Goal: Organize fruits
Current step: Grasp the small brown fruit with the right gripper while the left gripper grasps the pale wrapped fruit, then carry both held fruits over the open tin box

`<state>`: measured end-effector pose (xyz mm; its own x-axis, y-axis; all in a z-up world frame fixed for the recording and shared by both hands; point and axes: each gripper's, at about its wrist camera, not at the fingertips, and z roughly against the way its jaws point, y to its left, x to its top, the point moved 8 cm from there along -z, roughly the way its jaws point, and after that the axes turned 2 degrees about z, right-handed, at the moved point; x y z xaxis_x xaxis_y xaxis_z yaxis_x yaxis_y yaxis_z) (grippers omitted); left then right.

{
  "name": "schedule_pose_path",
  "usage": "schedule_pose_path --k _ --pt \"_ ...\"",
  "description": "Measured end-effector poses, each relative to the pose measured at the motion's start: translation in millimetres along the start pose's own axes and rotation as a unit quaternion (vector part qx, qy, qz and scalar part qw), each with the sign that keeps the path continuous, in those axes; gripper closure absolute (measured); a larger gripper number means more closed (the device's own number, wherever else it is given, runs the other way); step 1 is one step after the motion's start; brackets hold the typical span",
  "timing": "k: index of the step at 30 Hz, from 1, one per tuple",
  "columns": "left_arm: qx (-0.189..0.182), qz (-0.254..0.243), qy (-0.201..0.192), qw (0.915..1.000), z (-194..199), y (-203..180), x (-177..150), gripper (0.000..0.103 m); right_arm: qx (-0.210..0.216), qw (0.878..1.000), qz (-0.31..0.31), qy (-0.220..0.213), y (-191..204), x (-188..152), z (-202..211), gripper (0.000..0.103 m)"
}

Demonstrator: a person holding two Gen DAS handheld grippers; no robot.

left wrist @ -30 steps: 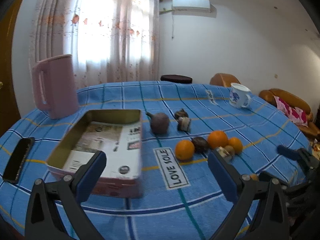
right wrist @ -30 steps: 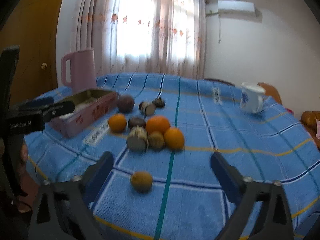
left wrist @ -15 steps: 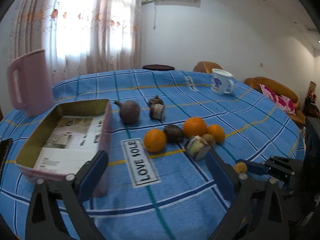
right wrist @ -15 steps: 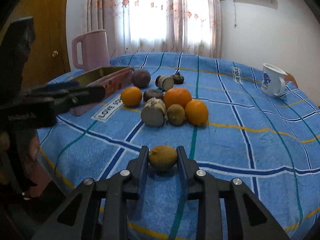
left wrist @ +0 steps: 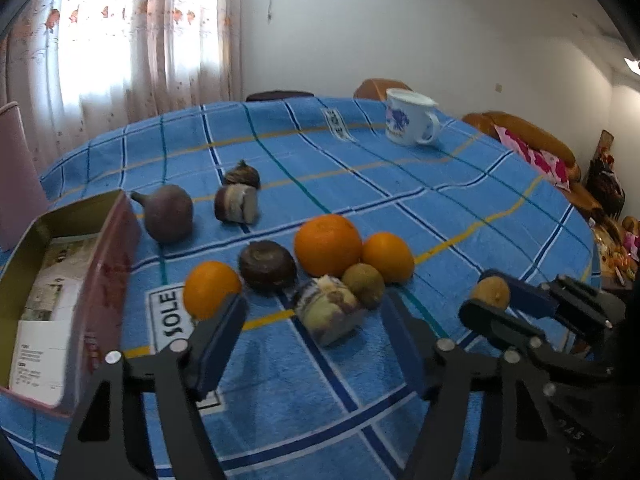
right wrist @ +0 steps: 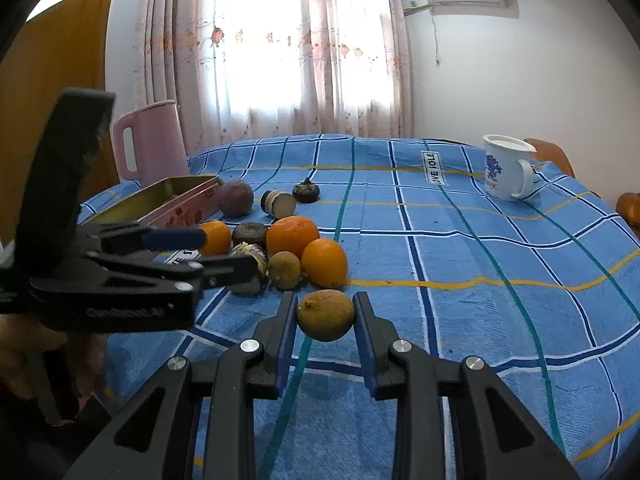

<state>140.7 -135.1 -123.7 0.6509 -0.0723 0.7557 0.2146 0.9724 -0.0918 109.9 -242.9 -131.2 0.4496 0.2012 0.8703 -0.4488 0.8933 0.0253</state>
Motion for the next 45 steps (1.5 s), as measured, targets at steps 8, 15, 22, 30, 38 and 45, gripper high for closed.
schedule_pose_path --k 8,15,22,30,38,45 --pt "-0.029 0.01 0.037 0.9988 -15.2 -1.4 -3.6 0.057 0.006 1.0 0.004 -0.005 3.8 0.0 -0.2 0.073" --pt "-0.035 0.013 0.008 0.9993 -2.4 0.8 -2.3 0.057 0.003 1.0 0.009 -0.011 4.7 3.5 2.2 0.073" --pt "-0.03 0.013 -0.017 0.9993 6.7 4.1 0.7 0.057 -0.002 1.0 0.011 -0.013 2.9 6.2 -1.0 0.073" --pt "-0.01 0.0 -0.051 0.9986 21.3 4.9 6.5 0.057 -0.007 1.0 0.012 -0.028 1.0 15.5 1.2 0.073" --pt "0.008 -0.006 -0.09 0.9959 42.6 8.2 17.2 0.057 -0.005 0.999 0.02 -0.049 7.0 28.8 8.4 0.073" --pt "0.028 -0.001 -0.117 0.9928 55.8 17.6 24.5 0.057 -0.003 0.997 0.035 -0.063 16.5 42.2 10.3 0.073"
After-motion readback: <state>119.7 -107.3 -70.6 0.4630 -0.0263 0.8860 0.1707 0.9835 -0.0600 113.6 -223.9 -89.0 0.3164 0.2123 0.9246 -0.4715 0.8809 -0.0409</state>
